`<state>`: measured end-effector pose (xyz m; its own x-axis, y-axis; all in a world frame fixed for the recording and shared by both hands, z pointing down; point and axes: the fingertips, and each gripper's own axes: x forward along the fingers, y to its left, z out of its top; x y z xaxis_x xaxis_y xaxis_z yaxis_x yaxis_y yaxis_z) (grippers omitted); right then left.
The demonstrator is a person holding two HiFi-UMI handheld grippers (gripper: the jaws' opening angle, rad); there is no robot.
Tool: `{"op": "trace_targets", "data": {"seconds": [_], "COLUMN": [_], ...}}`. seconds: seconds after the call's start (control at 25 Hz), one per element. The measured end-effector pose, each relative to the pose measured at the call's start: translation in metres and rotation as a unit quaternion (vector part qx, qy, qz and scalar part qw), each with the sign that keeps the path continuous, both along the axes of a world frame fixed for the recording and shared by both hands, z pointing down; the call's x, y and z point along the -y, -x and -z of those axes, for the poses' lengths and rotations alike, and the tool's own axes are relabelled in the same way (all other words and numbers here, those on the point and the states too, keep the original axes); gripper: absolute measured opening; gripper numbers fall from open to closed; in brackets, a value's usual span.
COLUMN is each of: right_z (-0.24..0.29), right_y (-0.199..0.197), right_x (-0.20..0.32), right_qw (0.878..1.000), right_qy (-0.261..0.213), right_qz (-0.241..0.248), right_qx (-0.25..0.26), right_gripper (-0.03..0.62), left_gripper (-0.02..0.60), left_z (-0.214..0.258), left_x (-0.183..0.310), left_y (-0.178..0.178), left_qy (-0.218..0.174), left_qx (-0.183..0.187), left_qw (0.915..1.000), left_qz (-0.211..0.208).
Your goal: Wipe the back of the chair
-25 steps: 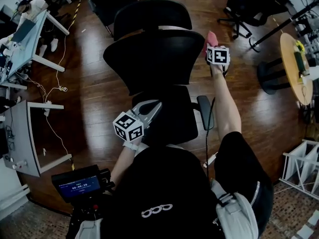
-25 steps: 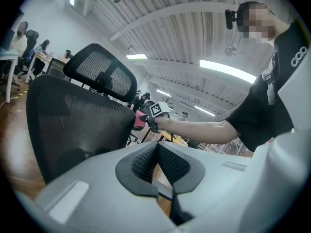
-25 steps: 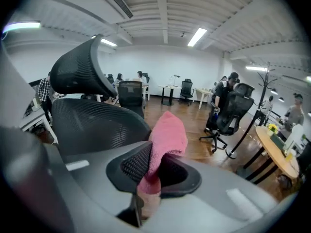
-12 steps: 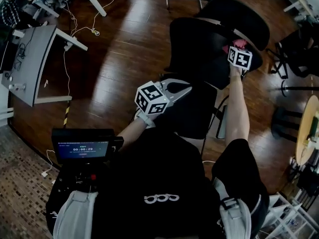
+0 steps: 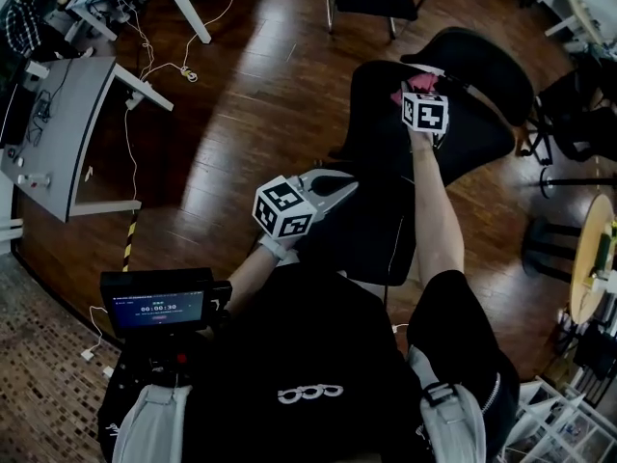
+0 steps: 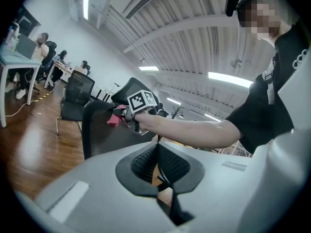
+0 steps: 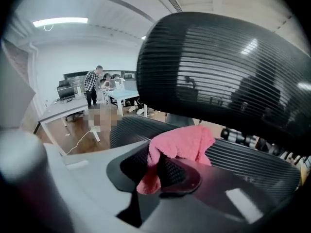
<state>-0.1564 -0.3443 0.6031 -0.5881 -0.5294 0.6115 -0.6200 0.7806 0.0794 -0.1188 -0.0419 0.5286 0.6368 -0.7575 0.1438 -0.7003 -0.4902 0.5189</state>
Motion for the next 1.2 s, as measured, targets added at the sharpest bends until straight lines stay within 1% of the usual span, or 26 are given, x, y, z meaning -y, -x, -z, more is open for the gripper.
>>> {"op": "trace_targets", "data": {"seconds": [0.2,0.32,0.36,0.4,0.52,0.6,0.76,0.84,0.96,1.04,1.2], "right_z": [0.007,-0.010,-0.013,-0.013,-0.004,-0.007,-0.003,0.008,0.018,0.021,0.037], "right_y": [0.064,0.117,0.127,0.131,0.134,0.133,0.120,0.102,0.056,0.028,-0.036], "right_x": [-0.027,-0.064,-0.074,-0.077,-0.073,-0.081,-0.102,-0.108,-0.120,-0.136,-0.177], "right_qw": [1.000,0.998,0.998,0.997,0.996,0.996,0.996,0.996,0.998,0.998,0.995], "right_qy": [-0.009,0.006,0.011,0.011,0.002,0.001,-0.007,-0.017,-0.019,-0.017,-0.034], "right_qz": [0.019,0.057,0.068,0.076,0.088,0.090,0.085,0.071,0.034,0.013,-0.022], "right_qx": [0.003,0.009,0.010,0.011,0.015,0.018,0.032,0.045,0.055,0.064,0.088], "right_gripper": [0.044,0.044,0.044,0.044,0.044,0.044,0.044,0.044,0.044,0.044,0.044], "left_gripper": [-0.008,-0.008,-0.008,-0.008,-0.008,-0.008,-0.011,-0.009,-0.009,-0.009,-0.009], "left_z": [0.000,-0.012,-0.013,-0.010,0.012,0.020,0.021,0.024,0.026,0.032,0.030], "left_x": [-0.009,-0.029,-0.031,-0.027,-0.007,-0.007,-0.015,-0.015,-0.016,-0.020,-0.032], "left_y": [0.043,0.072,0.077,0.081,0.090,0.092,0.095,0.095,0.088,0.079,0.049], "left_qy": [-0.008,0.007,0.006,-0.004,-0.062,-0.080,-0.086,-0.088,-0.094,-0.091,-0.097], "left_qx": [-0.011,-0.018,-0.019,-0.019,-0.025,-0.035,-0.056,-0.060,-0.065,-0.062,-0.060], "left_qw": [0.9998,0.9998,0.9998,0.9998,0.9976,0.9960,0.9948,0.9942,0.9930,0.9932,0.9924], "left_qz": [-0.017,-0.003,0.004,0.010,0.016,0.014,-0.002,-0.012,-0.029,-0.037,-0.045]}}
